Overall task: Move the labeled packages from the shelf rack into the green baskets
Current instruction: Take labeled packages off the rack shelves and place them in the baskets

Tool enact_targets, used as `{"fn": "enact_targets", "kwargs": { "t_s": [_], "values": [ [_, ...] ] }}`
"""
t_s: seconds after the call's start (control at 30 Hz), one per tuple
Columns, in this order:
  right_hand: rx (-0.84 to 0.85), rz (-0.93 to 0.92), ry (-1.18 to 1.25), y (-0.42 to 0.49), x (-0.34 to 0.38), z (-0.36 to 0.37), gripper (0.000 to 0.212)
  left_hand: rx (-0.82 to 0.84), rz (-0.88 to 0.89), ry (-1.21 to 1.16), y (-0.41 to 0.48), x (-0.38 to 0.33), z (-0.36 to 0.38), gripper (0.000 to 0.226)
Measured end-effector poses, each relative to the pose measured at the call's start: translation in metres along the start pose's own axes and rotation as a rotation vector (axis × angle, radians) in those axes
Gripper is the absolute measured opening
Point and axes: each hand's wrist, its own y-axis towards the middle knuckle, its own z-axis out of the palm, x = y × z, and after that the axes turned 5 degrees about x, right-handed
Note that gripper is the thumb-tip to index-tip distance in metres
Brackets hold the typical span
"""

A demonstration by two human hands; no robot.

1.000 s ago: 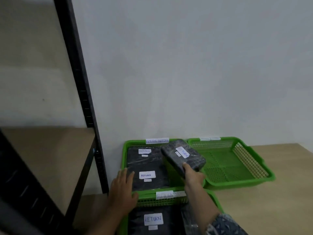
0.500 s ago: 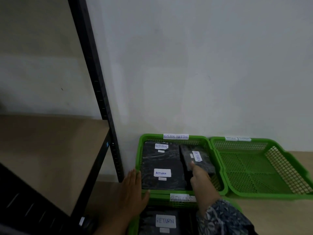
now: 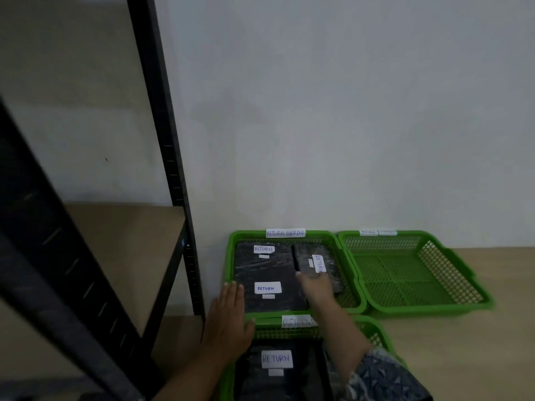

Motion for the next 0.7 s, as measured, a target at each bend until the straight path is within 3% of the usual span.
{"fn": "enact_targets", "kwargs": {
  "t_s": [0.07,0.23,0.43,0.57,0.7],
  "values": [
    [0.022,-0.143,-0.263,-0.027,-0.007,0.007,0.072,-0.02,0.034,-0.004,-0.007,-0.002,-0.002,0.078],
    [-0.021,-0.407,-0.754,-0.082,-0.04,0.017,0.069,-0.016,0.12,0.012,-0.038,-0.007,-0.008,0.075],
    [-0.066,-0.506,-0.958,-0.151,-0.083,0.032,0.067,0.006,0.27,0.016,-0.098,0.005,-0.009,0.07],
    [-0.045,-0.509,-1.027,-0.196,-0.11,0.05,0.065,-0.085,0.383,0.008,-0.138,0.023,0.001,0.072],
    [-0.112,-0.539,-1.126,-0.222,-0.136,0.072,0.055,-0.068,0.389,-0.045,-0.18,0.046,0.003,0.071]
  ]
}}
